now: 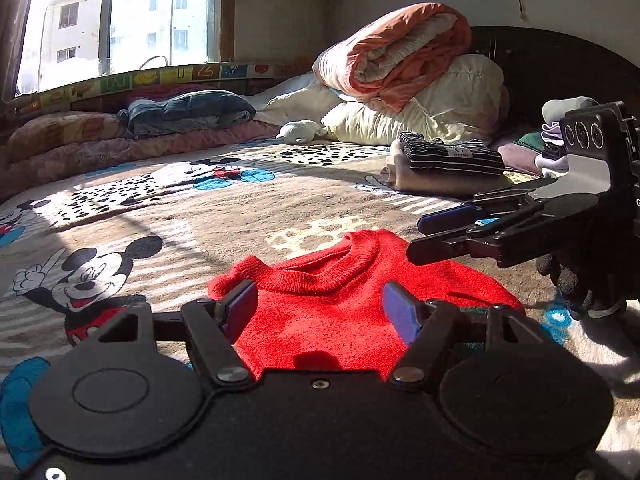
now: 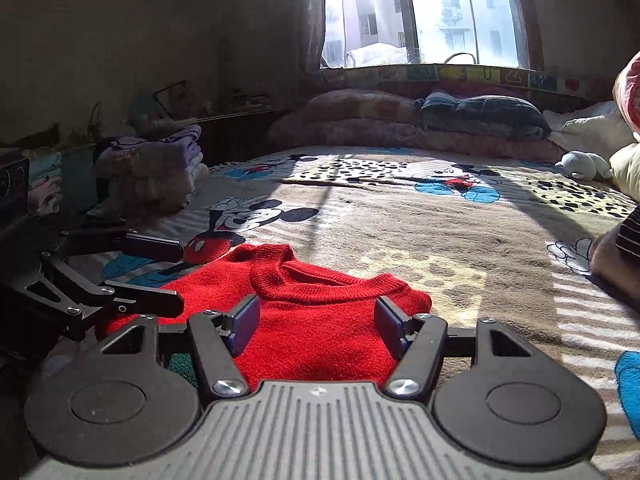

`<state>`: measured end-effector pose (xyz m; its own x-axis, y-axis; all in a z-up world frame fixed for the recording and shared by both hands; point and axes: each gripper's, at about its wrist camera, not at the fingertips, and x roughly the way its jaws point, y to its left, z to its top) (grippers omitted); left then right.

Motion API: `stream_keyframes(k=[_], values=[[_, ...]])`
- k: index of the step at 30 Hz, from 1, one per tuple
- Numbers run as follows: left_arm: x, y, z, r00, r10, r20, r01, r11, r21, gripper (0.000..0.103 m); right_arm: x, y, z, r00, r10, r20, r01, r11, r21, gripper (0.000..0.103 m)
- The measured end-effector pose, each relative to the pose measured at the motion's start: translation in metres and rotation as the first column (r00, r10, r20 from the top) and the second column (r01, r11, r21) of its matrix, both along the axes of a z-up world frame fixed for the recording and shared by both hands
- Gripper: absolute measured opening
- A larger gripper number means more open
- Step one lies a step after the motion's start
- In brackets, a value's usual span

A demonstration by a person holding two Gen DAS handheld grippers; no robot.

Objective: Fold clothes

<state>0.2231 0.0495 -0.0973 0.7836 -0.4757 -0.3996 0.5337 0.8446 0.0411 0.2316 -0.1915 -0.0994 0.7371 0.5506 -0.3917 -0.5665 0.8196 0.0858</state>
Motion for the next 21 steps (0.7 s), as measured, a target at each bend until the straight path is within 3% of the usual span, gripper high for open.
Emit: stream_keyframes(k=[2, 5, 8, 12, 14, 18, 21], values=[[-0.014, -0.009, -0.002, 1.000, -0.011, -0.001, 0.011, 0.999, 0.050, 0.069, -0.018, 0.006, 0.000, 1.000, 0.018, 0.010, -0.018, 1.000, -0.005, 0.064], [-0.016, -0.011, -0.011, 0.999, 0.012, -0.053, -0.010, 1.000, 0.028, 0.069, -0.020, 0.010, -0.010, 0.999, 0.017, -0.033, -0.018, 1.000, -0.014, 0.065], [-0.010, -0.020, -0.031, 0.996, 0.053, -0.065, -0.047, 0.994, 0.098, 0.071, -0.016, 0.014, -0.023, 0.996, 0.009, -0.090, -0.011, 1.000, -0.024, 0.068], [-0.014, -0.018, -0.031, 0.994, 0.087, -0.063, -0.082, 0.993, 0.082, 0.075, -0.035, 0.014, -0.022, 0.998, -0.017, -0.059, 0.015, 0.999, -0.039, 0.068], [-0.023, -0.018, -0.025, 0.992, 0.115, -0.048, -0.111, 0.991, 0.073, 0.075, -0.045, 0.006, -0.019, 0.997, -0.051, -0.066, 0.052, 0.999, 0.010, 0.068], [-0.034, -0.001, -0.010, 0.970, 0.209, -0.121, -0.218, 0.973, -0.072, 0.077, -0.044, -0.025, -0.018, 0.968, -0.141, -0.207, 0.185, 0.959, 0.214, 0.071], [-0.031, 0.024, -0.011, 0.931, 0.239, -0.275, -0.308, 0.920, -0.243, 0.084, -0.030, -0.049, -0.030, 0.919, -0.144, -0.367, 0.285, 0.887, 0.364, 0.077]])
